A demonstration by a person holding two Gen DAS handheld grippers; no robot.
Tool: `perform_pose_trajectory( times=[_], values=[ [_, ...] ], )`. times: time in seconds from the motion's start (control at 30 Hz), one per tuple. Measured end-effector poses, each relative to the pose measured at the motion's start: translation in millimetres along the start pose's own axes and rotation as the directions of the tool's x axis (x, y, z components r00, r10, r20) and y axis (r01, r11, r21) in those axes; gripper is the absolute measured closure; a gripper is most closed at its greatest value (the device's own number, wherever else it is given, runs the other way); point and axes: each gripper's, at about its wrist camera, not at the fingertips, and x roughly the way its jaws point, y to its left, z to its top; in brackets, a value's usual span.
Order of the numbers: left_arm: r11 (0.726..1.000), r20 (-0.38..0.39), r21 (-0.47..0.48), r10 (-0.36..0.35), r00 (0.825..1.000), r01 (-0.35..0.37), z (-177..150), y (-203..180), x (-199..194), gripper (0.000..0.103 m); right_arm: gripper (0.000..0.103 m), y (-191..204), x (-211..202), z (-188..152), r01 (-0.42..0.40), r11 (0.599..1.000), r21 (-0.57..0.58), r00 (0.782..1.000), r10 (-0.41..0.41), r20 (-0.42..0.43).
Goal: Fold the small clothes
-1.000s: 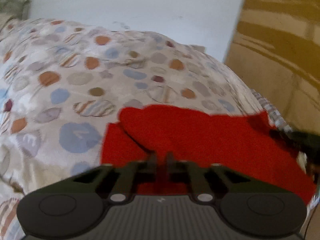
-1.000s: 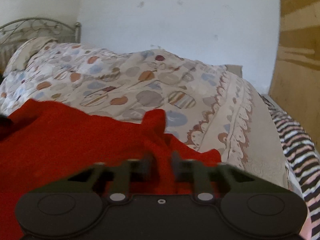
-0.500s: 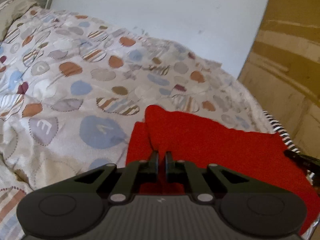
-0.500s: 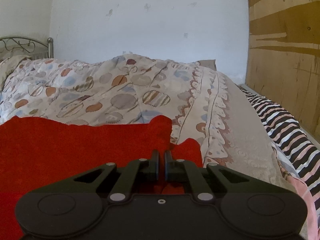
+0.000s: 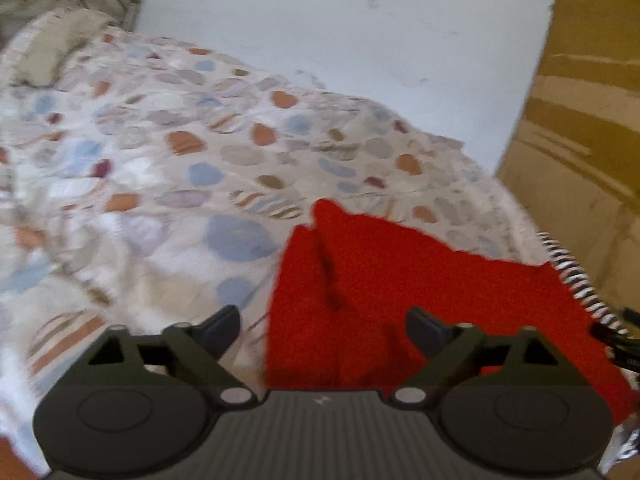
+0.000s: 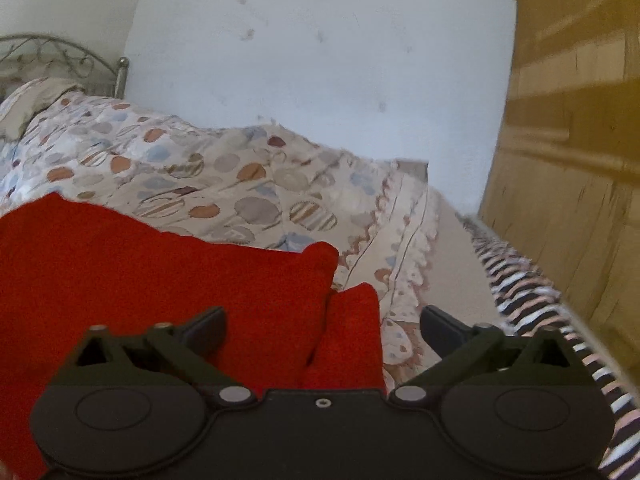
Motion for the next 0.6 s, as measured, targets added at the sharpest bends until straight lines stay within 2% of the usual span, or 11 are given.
perform_pose_trajectory(
  times=[0.1,0.23,0.37,0.5,0.6],
  values=[
    [0.999,0.001,-0.002,0.052,0.999,-0.052,-9.1,-1.8,-13.5,0.001,0.001,5.8,-17.6,-9.6,0.043,0.998,-0.045,0.999,-0.043,0.012],
    [0.999,-0.02,-0.037,0.039,0.999,-0.039,-25.2,-2.6,-25.7,0.001,0.001,5.4,-36.6,-11.8,0.125,0.992,-0.035,0.992,-0.124,0.034],
    [0.998,-0.067,-0.069,-0.002,0.998,-0.003,-37.8,-3.0,-29.2,0.001,0.001,7.7,-52.2,-5.1,0.09,0.996,0.008,0.995,-0.09,0.05],
    [0.992,-0.071,-0.109,-0.071,0.995,0.063,-51.7,1.0,-28.2,0.001,0.001,26.5,-58.2,1.5,0.006,1.0,0.014,0.997,-0.007,0.071],
    [0.987,-0.123,-0.148,-0.083,0.989,0.065,-58.9,5.1,-19.3,0.001,0.001,45.9,-56.8,0.2,-0.049,0.999,-0.006,0.995,0.05,0.086]
  ],
)
